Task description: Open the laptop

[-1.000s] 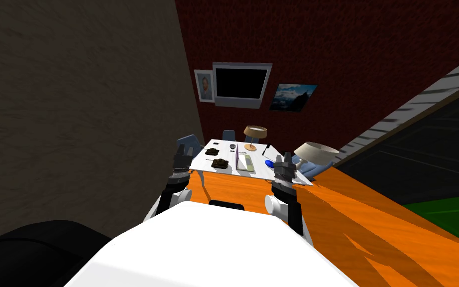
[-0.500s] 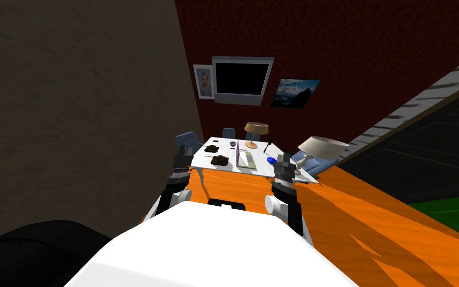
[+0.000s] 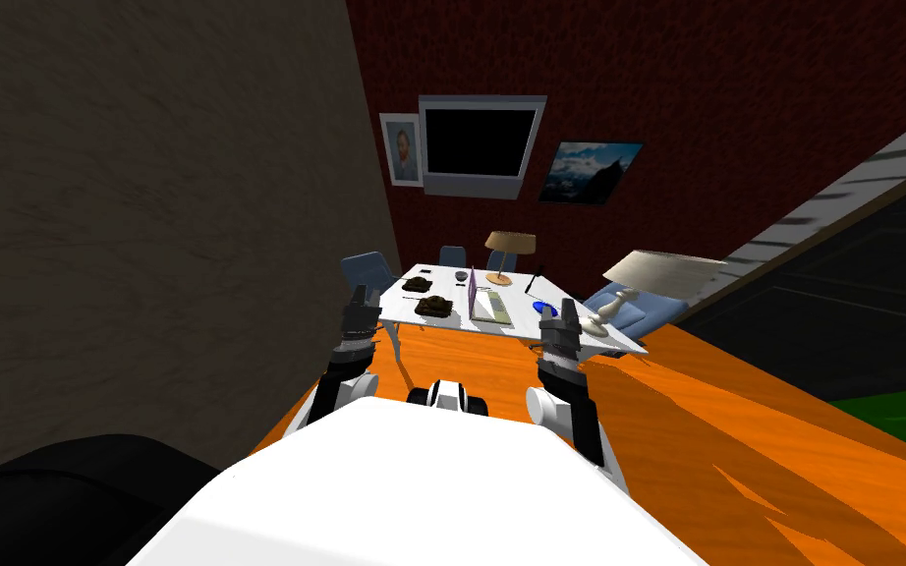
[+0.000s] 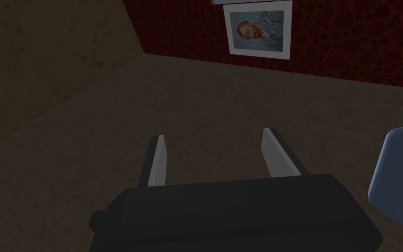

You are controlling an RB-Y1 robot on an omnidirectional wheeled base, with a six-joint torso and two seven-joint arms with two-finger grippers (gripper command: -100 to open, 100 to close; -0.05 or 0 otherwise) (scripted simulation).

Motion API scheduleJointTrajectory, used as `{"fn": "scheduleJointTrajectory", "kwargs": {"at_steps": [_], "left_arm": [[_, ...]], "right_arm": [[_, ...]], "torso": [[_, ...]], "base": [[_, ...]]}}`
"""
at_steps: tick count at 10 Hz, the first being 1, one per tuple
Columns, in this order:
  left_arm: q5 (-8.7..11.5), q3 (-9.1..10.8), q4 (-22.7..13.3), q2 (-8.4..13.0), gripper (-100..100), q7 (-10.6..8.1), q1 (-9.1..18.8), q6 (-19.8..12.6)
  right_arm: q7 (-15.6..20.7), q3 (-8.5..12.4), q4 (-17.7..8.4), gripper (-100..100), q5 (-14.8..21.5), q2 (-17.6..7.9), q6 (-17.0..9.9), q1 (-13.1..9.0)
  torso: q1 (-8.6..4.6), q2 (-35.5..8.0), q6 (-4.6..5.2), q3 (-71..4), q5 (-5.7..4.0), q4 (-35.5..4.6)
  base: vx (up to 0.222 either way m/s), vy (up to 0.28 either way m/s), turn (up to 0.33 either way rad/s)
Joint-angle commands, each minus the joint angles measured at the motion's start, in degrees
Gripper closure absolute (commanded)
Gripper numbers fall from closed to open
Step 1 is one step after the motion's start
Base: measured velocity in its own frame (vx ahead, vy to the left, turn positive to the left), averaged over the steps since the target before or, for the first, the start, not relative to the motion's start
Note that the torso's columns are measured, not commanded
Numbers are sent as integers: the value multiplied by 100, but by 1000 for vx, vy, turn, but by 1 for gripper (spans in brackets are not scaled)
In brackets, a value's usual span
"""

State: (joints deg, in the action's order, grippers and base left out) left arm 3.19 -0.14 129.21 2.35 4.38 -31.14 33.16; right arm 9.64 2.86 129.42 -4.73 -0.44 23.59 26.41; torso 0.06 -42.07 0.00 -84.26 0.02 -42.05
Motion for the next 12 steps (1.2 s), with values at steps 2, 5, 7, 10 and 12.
{"fn": "scheduleJointTrajectory", "kwargs": {"at_steps": [2, 5, 7, 10, 12], "left_arm": [[0, 0, 0, 0, 0, 0, 0, 0], [0, 0, 0, 0, 0, 0, 0, 0], [0, -1, 0, -1, 0, 0, 0, 0], [0, -1, 0, -1, 0, 0, 0, 0], [0, -1, 0, -1, 0, 0, 0, 0]], "right_arm": [[141, 66, -71, -100, 165, -547, -73, 14], [398, 169, -164, -100, 474, -1022, -205, 59], [616, 255, -233, -100, 733, -1275, -315, 100], [994, 405, -340, -100, 1183, -1584, -502, 173], [1271, 515, -414, -100, 1512, -1748, -639, 227]], "torso": [[-4, -18, 0, -31, -1, -21], [1, -22, 0, -31, 0, -23], [0, -16, 0, -34, 0, -22], [-7, -23, 0, -30, -2, -24], [-6, -25, 0, -29, -2, -24]], "base": [[9, 33, 17], [14, 64, 26], [39, 92, 32], [33, 103, 40], [31, 114, 46]]}}
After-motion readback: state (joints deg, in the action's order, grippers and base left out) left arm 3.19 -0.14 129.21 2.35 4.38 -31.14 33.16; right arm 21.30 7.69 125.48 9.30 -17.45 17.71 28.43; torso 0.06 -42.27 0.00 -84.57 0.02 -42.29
